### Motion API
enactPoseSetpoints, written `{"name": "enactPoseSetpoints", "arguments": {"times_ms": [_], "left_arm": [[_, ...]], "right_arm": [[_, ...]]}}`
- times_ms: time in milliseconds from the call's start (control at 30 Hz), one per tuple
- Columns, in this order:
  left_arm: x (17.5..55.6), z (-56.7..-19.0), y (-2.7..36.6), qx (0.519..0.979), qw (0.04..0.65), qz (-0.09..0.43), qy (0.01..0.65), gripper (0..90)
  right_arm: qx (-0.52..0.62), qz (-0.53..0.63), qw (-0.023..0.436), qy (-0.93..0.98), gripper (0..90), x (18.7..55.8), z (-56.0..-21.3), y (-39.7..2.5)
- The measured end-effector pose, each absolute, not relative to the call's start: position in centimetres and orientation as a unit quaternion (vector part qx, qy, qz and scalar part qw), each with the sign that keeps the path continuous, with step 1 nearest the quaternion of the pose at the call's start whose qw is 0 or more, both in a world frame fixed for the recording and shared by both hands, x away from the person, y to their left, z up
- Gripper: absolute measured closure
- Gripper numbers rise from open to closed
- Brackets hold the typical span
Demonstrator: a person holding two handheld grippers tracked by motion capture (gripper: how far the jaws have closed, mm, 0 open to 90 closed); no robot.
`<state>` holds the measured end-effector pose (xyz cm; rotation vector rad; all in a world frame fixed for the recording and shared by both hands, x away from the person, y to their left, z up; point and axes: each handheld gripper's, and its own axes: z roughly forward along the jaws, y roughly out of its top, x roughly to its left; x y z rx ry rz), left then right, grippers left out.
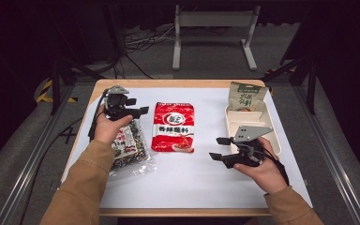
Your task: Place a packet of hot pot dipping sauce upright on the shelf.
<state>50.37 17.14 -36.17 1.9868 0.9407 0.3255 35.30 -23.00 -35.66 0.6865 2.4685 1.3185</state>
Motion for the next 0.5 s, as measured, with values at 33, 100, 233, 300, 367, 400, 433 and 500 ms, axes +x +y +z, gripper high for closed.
{"name": "enactPoseSetpoints", "arguments": {"times_ms": [33, 100, 233, 300, 367, 400, 433, 500], "left_arm": [[50.8, -36.2, 16.7, 0.804, 0.437, 0.130, 0.382, 28.9], [51.3, -36.2, 16.1, 0.805, 0.434, 0.134, 0.382, 29.4], [52.3, -36.4, 14.9, 0.811, 0.425, 0.138, 0.379, 28.4], [52.7, -36.7, 14.5, 0.807, 0.429, 0.148, 0.377, 28.3], [53.1, -37.1, 14.2, 0.802, 0.433, 0.149, 0.383, 28.4], [53.2, -37.3, 14.2, 0.801, 0.434, 0.148, 0.385, 28.3], [53.5, -37.6, 14.1, 0.798, 0.436, 0.147, 0.389, 28.4], [54.1, -38.3, 14.0, 0.793, 0.440, 0.136, 0.399, 28.5]], "right_arm": [[0.237, 0.454, 0.130, 0.849, 40.5, 35.3, -35.7, -23.0], [0.237, 0.454, 0.130, 0.849, 40.4, 35.2, -35.8, -23.1], [0.242, 0.451, 0.130, 0.849, 40.3, 34.9, -36.0, -23.4], [0.244, 0.451, 0.130, 0.848, 39.9, 34.8, -36.1, -23.6], [0.245, 0.453, 0.131, 0.847, 39.8, 34.6, -36.1, -23.8], [0.246, 0.454, 0.131, 0.846, 39.9, 34.5, -36.1, -23.8], [0.246, 0.454, 0.131, 0.846, 39.8, 34.5, -36.1, -23.8], [0.247, 0.453, 0.132, 0.847, 39.8, 34.4, -36.1, -23.9]]}}
